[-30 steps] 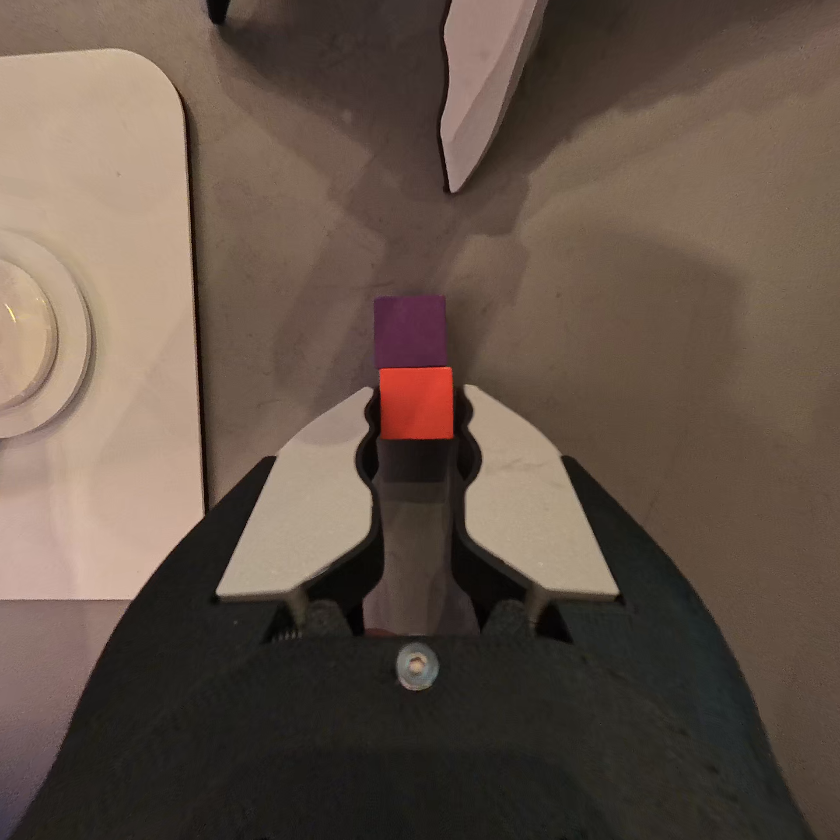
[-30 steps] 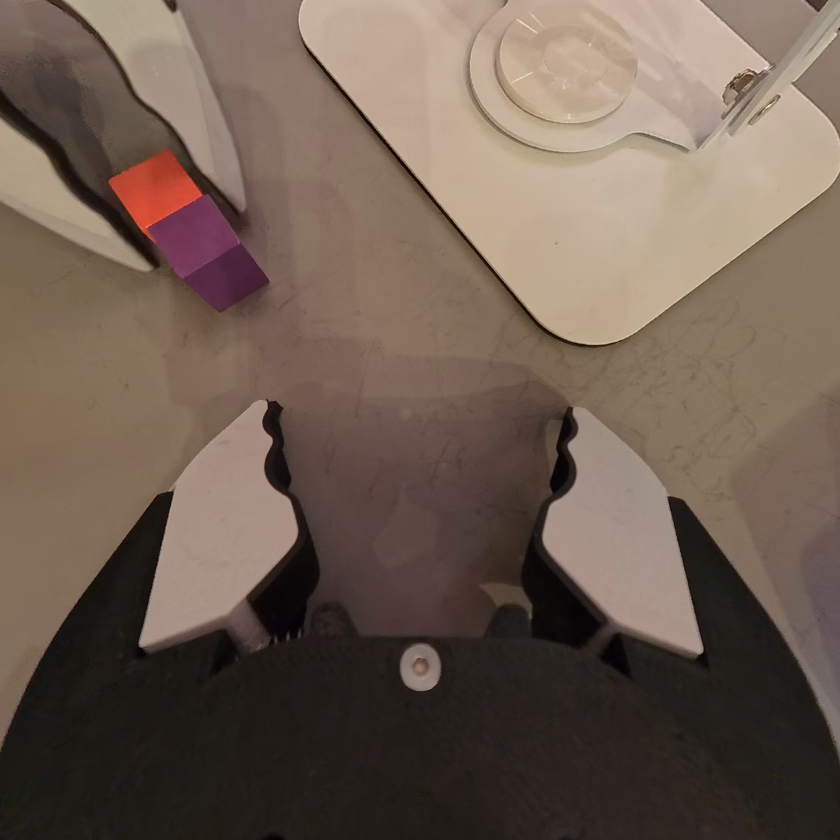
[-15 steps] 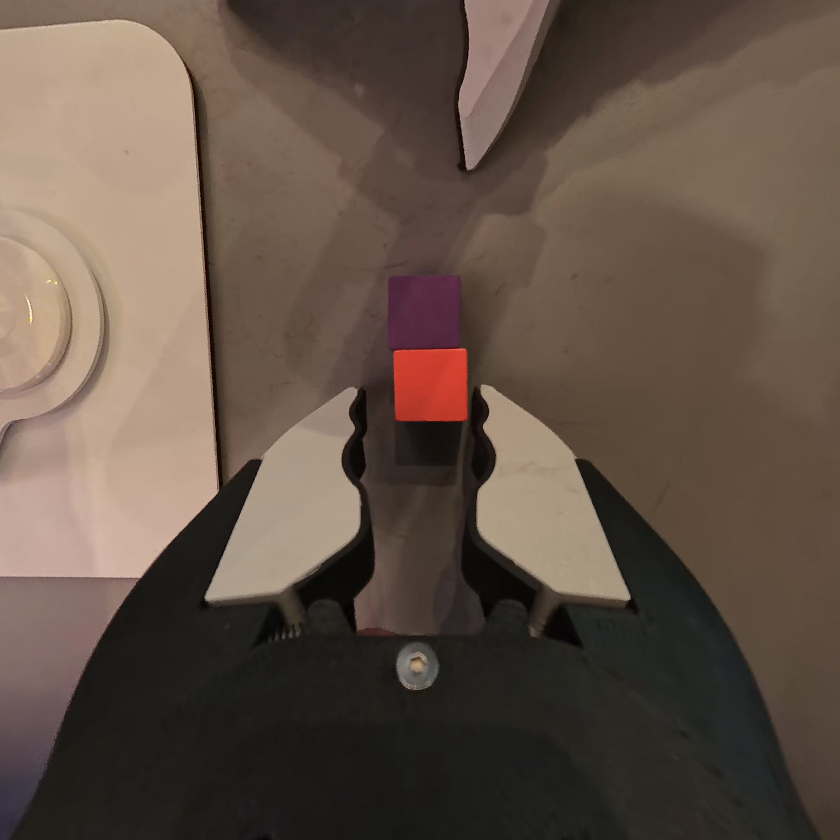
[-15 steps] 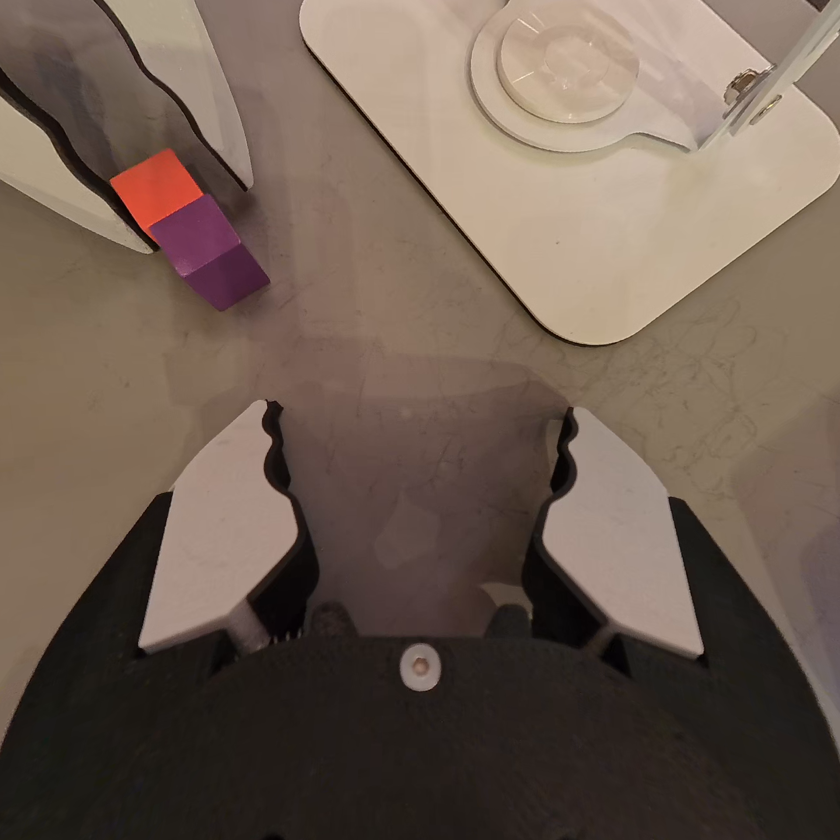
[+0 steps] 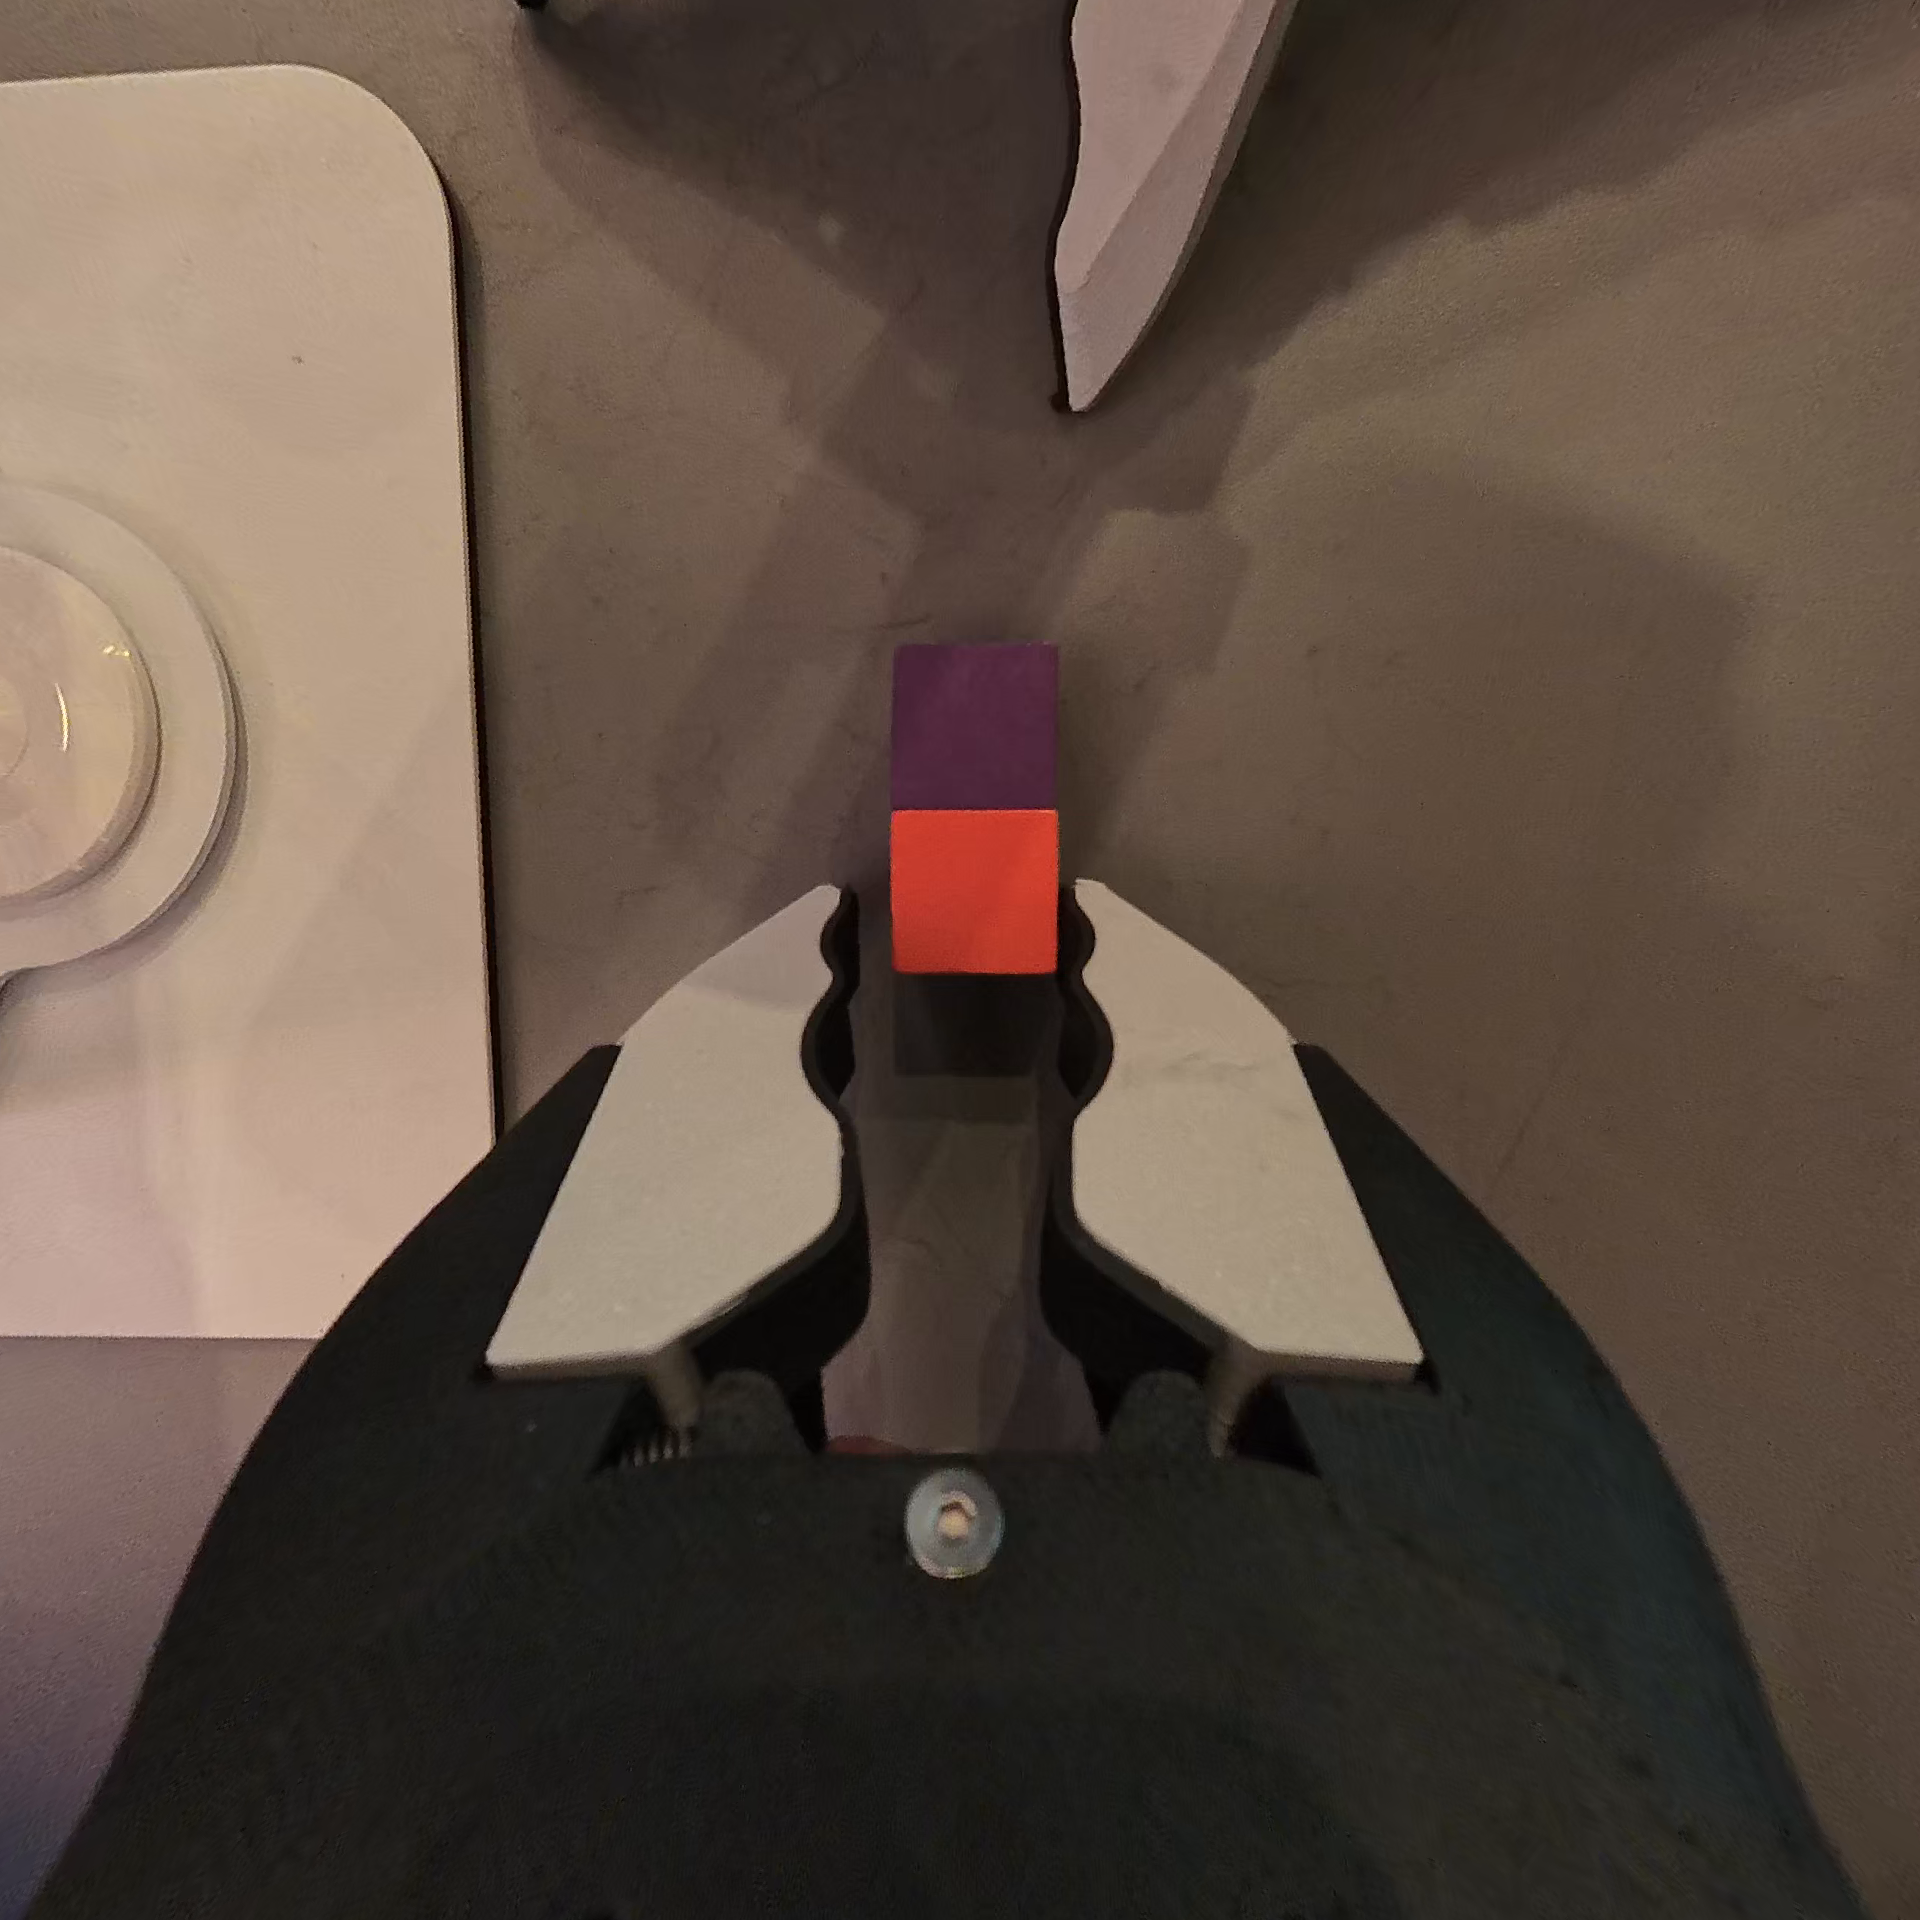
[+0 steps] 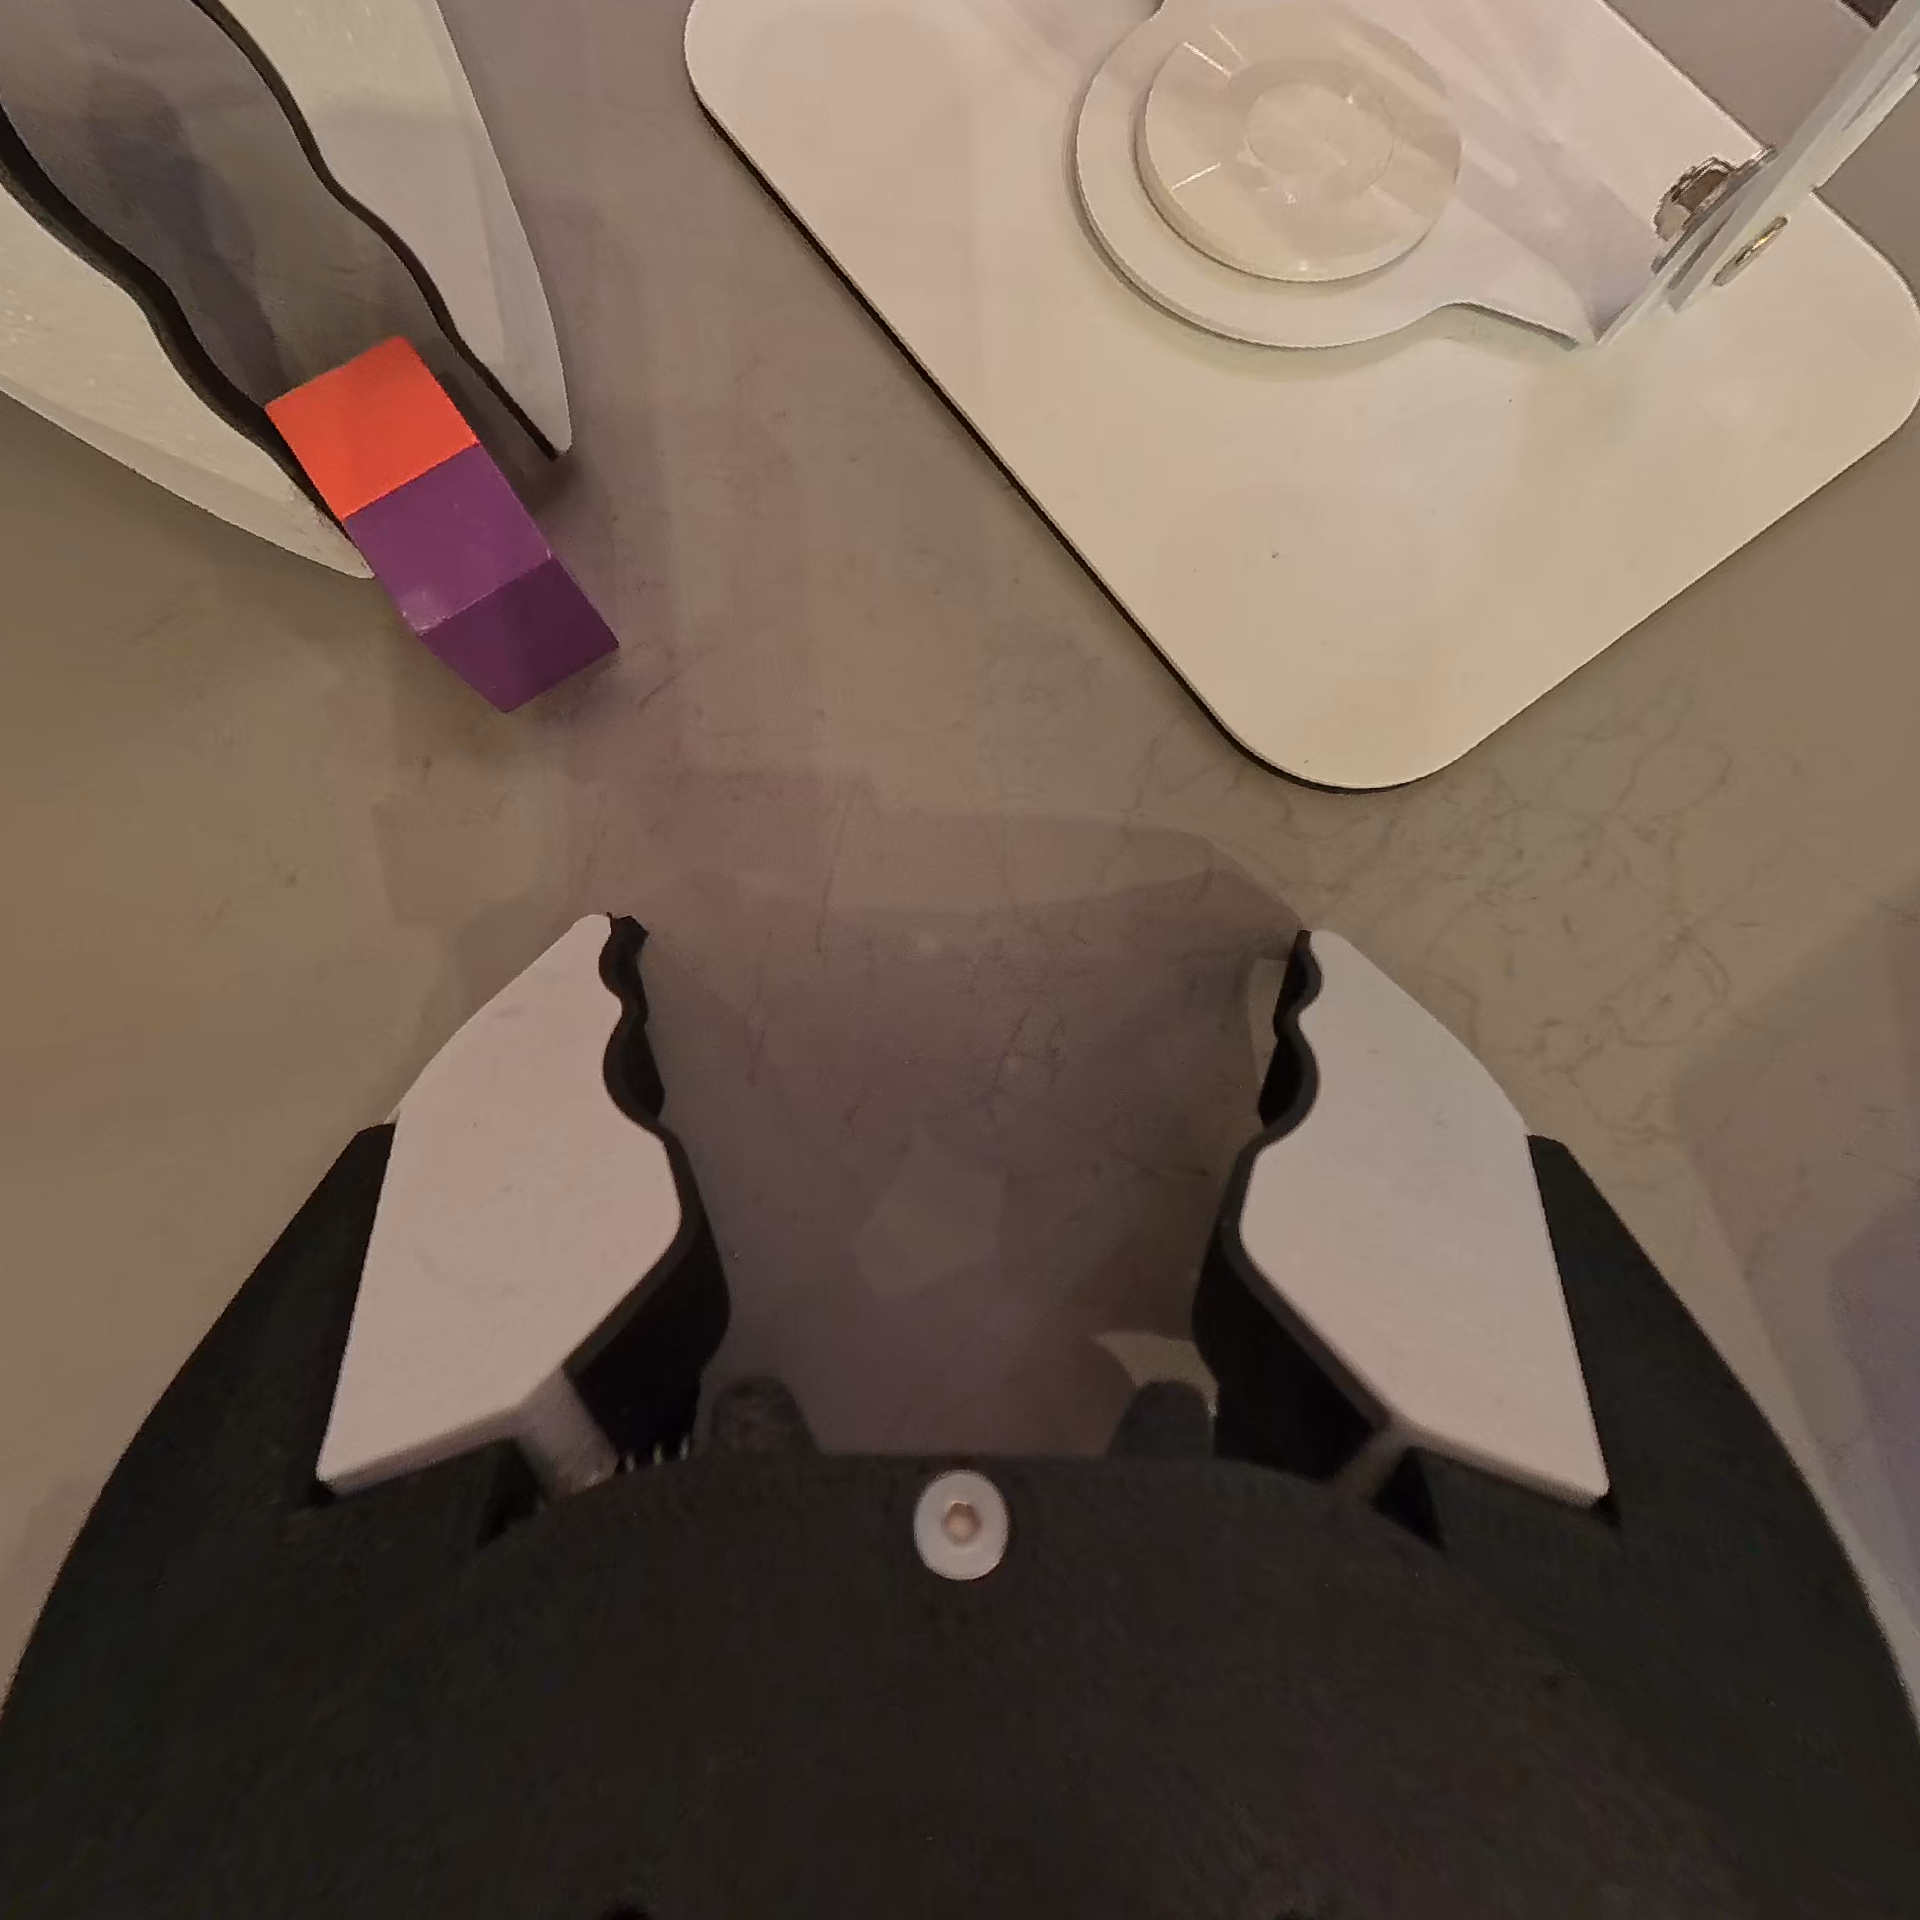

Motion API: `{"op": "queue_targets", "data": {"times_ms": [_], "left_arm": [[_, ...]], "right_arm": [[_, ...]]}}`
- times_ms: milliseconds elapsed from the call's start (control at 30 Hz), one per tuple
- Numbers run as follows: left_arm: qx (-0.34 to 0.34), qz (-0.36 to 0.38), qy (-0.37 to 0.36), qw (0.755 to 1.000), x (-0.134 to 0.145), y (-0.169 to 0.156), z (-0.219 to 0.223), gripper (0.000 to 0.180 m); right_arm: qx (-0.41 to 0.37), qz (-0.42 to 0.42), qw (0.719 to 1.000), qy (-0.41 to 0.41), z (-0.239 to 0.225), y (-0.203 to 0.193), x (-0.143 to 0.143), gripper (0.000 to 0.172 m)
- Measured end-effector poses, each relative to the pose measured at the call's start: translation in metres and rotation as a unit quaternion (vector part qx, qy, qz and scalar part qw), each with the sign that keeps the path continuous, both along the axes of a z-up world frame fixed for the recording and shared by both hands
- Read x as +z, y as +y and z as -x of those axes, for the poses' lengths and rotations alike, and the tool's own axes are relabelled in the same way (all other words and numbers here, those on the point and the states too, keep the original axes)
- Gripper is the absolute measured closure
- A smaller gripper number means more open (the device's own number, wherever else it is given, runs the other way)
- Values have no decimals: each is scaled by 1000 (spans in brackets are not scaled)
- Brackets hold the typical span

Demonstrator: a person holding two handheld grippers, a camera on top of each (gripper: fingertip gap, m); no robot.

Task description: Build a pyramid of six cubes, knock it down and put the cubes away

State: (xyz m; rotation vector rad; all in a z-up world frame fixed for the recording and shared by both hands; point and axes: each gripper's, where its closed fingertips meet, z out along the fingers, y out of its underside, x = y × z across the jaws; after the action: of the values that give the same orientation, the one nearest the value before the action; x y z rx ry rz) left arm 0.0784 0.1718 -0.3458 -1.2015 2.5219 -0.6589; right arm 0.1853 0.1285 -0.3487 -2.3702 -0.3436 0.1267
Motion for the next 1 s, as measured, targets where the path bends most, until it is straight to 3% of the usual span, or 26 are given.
{"op": "queue_targets", "data": {"times_ms": [100, 233, 367, 467, 567, 667, 767, 1000], "left_arm": [[1, 0, 0, 1000, 0, 0, 0, 145], [-4, -13, 19, 1000, 1, 3, 6, 127], [-4, -25, 2, 1000, 38, 17, 16, 118], [36, -75, -34, 996, 83, 65, 27, 121], [124, -100, -60, 985, 121, 139, 47, 126], [214, -160, -58, 962, 138, 223, 75, 123], [261, -249, -7, 933, 133, 296, 110, 121], [270, -202, 14, 941, 82, 359, 92, 120]], "right_arm": [[0, 0, 1000, 0, 0, 0, 0, 57], [0, 0, 1000, 0, 0, 0, 0, 57], [1, 0, 1000, 0, 0, 0, 0, 57], [0, -1, 1000, 1, 0, 0, 0, 58], [-1, -1, 1000, 3, -1, 0, 1, 59], [-3, -2, 1000, 2, -1, 1, 1, 60], [-6, -4, 1000, 4, -3, 2, 1, 64], [-8, -5, 1000, 4, -5, 3, 2, 68]]}}
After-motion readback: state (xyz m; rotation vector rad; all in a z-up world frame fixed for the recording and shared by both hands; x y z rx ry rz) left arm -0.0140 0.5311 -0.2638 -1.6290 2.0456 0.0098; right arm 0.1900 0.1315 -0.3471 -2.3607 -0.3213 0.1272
